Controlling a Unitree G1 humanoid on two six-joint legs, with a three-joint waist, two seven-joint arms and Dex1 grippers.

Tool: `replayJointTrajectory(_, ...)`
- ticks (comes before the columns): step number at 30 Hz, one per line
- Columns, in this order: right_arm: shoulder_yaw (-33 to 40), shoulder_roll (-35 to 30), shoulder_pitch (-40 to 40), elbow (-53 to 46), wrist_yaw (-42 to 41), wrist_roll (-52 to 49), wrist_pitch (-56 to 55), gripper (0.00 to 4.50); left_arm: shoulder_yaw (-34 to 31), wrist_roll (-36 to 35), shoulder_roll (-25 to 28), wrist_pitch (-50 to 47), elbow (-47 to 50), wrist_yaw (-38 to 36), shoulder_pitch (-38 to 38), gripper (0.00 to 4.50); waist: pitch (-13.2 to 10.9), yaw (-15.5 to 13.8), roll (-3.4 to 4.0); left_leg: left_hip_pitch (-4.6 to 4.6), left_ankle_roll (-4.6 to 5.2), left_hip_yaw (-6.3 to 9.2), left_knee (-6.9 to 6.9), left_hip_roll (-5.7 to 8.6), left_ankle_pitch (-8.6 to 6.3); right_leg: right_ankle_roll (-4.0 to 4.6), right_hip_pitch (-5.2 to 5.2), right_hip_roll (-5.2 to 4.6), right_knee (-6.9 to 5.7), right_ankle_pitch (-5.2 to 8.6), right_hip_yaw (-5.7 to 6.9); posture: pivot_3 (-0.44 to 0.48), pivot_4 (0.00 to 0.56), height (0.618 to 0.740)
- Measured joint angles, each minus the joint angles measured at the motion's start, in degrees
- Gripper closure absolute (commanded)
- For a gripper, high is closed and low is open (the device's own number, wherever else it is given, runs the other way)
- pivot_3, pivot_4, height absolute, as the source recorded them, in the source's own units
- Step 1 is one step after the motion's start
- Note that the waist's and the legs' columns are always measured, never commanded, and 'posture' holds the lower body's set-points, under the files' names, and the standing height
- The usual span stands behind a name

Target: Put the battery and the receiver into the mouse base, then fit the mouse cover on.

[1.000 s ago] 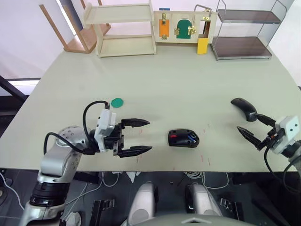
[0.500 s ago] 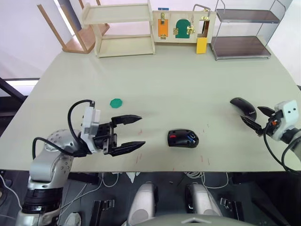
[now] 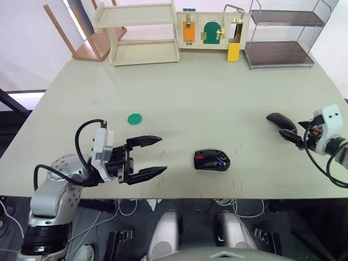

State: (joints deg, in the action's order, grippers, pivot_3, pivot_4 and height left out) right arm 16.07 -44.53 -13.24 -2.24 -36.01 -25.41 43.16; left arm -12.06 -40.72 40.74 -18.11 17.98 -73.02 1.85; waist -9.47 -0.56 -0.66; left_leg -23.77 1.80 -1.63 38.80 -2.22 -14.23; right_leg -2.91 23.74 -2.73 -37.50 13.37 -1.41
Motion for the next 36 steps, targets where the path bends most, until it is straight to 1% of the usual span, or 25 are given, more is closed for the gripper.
replayJointTrajectory(8,-0.49,0.01,-2.23,2.63,1.09,0.64,1.98,0.00,0.02,-0.09,0.00,-0.15,0.95,0.65,0.08,0.07,0.00,0.04,0.00,0.00,0.00,-0.03,-0.11,0.00,0.00,0.00,0.00,0.00,0.12,0.00,-0.01,0.000,0.150,0.740)
replayJointTrajectory(13,-1.88,-0.01,-3.59,7.14,0.20,2.00,1.82,0.00,0.32,-0.10,-0.01,-0.20,1.06,0.79,0.24,0.07,0.00,0.06,0.00,0.01,0.00,-0.05,-0.33,0.01,0.00,0.01,0.00,0.01,0.33,-0.01,-0.02,0.000,0.150,0.740)
replayJointTrajectory(20,-1.96,-0.01,-5.78,11.66,0.10,3.40,1.40,0.00,0.36,-0.15,-0.04,-0.21,1.09,0.81,0.27,0.07,0.00,0.17,0.00,-0.01,0.00,-0.09,-0.45,0.01,0.00,0.00,-0.01,0.02,0.52,-0.02,-0.02,0.000,0.150,0.740)
replayJointTrajectory(29,-2.23,0.59,-6.84,12.29,-0.27,3.91,1.26,0.00,0.36,-0.98,-0.05,-0.21,1.09,0.75,0.25,0.07,0.00,0.58,0.00,0.00,0.00,-0.08,-0.45,0.01,0.00,-0.01,-0.02,0.02,0.52,-0.03,-0.02,0.000,0.150,0.740)
replayJointTrajectory(36,-2.27,0.59,-6.84,12.30,-2.37,4.01,0.12,0.00,0.36,-1.09,-0.12,-0.17,1.09,0.73,0.23,0.07,0.00,1.20,0.00,0.00,0.00,-0.08,-0.46,0.01,0.00,-0.02,-0.02,0.02,0.53,-0.03,-0.02,0.000,0.150,0.740)
